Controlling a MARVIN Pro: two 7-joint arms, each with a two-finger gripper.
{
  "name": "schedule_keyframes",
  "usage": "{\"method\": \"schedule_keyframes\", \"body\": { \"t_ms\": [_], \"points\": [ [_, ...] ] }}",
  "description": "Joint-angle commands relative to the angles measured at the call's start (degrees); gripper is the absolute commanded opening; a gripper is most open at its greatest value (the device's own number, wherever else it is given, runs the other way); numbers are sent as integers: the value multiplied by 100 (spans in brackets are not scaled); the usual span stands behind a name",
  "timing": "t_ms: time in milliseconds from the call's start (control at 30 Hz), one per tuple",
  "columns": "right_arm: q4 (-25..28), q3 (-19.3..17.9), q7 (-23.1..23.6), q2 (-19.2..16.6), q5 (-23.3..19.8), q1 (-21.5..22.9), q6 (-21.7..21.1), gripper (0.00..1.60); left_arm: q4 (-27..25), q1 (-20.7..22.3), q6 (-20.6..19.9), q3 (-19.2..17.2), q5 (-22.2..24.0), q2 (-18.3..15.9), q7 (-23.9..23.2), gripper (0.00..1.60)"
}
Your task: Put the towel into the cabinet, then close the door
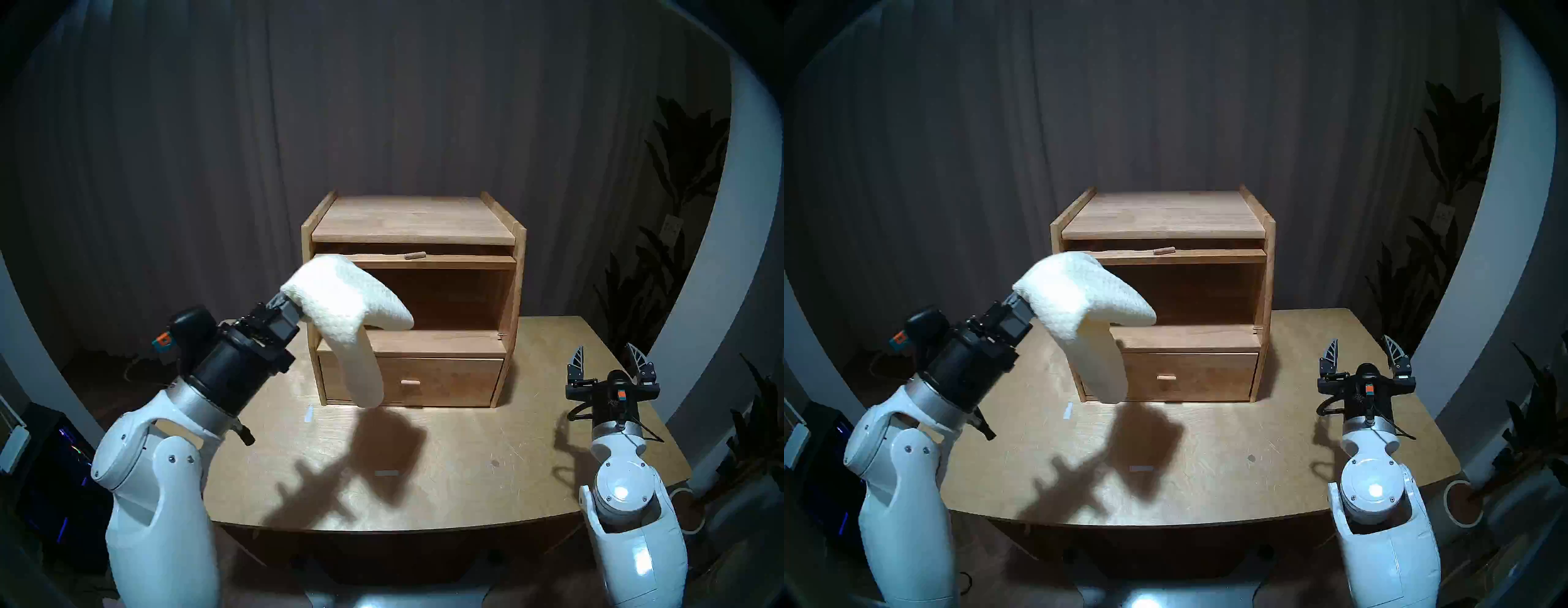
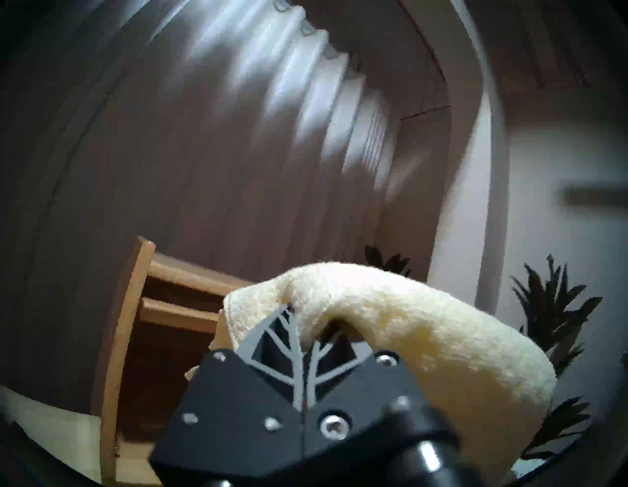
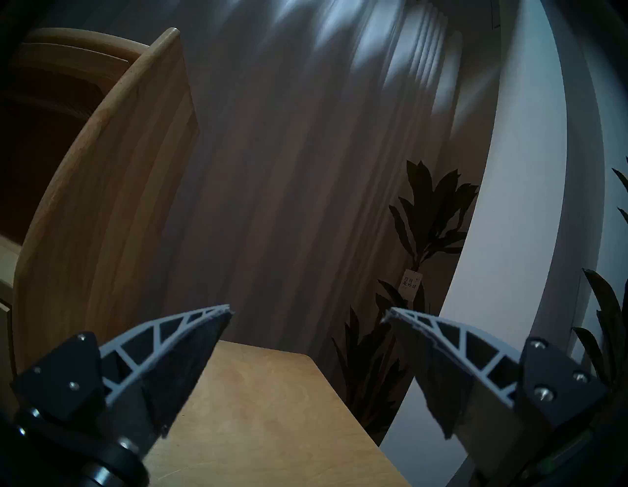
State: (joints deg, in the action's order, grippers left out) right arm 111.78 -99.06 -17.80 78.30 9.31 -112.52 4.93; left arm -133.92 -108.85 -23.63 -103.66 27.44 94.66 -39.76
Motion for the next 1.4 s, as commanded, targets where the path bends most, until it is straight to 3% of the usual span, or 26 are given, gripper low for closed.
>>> {"method": "schedule_keyframes", "body": {
  "t_ms": [0, 367, 600, 967, 1233, 1367],
  "points": [
    [107, 7, -2, -9, 5, 22, 25, 160, 125, 264, 188, 836, -843, -132, 655, 0],
    [74, 20, -27, -30, -7, 33, 24, 160, 700, 706, 679, 1962, -2268, -411, 1710, 0],
    [70, 26, -36, -40, -13, 34, 26, 160, 825, 1052, 893, 2449, -2888, -507, 2230, 0],
    [92, 40, -58, -60, -23, 25, 28, 160, 1352, 1698, 886, 3273, -4210, -570, 3322, 0],
    [92, 47, -71, -72, -29, 24, 27, 160, 1954, 2098, 737, 3329, -4666, -411, 3947, 0],
    [85, 51, -77, -79, -33, 26, 27, 160, 2153, 2381, 578, 3219, -4625, -277, 4116, 0]
  ]
}}
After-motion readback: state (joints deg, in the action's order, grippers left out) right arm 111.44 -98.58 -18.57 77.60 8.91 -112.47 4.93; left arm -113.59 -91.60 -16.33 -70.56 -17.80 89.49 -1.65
